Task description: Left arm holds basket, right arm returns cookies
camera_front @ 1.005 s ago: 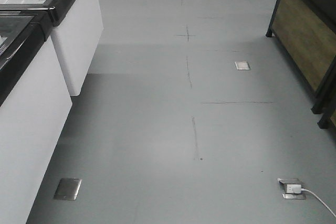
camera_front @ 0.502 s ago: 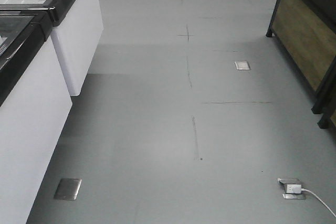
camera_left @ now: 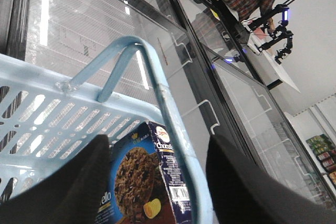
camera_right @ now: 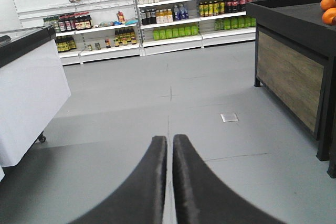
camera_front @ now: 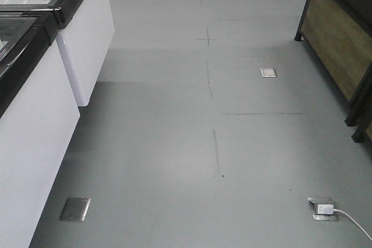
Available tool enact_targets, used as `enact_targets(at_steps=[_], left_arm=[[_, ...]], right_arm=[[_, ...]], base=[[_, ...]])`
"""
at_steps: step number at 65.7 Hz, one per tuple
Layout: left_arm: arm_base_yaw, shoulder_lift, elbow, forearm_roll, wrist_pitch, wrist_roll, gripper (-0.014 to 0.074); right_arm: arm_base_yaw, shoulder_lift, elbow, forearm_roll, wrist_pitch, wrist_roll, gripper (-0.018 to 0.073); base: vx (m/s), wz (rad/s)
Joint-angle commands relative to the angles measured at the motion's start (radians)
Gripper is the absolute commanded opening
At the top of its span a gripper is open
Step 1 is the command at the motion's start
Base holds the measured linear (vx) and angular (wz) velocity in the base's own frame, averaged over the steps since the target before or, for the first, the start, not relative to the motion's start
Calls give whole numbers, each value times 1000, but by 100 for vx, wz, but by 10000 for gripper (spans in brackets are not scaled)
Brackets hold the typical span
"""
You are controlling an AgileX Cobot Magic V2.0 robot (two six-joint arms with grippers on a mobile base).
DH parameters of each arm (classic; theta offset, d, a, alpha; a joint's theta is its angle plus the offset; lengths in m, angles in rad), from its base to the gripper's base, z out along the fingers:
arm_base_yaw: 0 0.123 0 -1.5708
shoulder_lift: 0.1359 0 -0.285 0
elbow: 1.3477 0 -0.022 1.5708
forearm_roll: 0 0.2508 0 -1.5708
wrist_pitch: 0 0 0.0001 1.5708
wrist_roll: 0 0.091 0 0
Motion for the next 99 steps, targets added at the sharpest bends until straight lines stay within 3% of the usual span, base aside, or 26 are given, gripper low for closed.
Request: enact_targets(at_steps=[1,24,36,65,77,89,99], left_arm=[[8,4,-22,45,-35,-19,391],[29,79,-22,45,-176,-19,391],[62,79,-22,46,-187,-19,391],[62,163,-24,46,-254,-19,386],[62,171,-34,57,-269,-19,271],[62,171,-86,161,-272,-19,-8],[62,171,-120,225,-290,-19,-7]], right_arm=[[-1,-1,17,-6,-73,-5,-3],[-1,-1,17,-6,-74,-5,-3],[-1,-1,17,-6,-74,-5,-3],[-1,-1,17,-6,-74,-5,-3],[-1,-1,17,-6,-74,-5,-3],[-1,-1,17,-6,-74,-5,-3],[-1,-1,17,-6,-74,-5,-3]], base=[[0,0],[0,0],[0,0],[0,0],[0,0],[0,0],[0,0]])
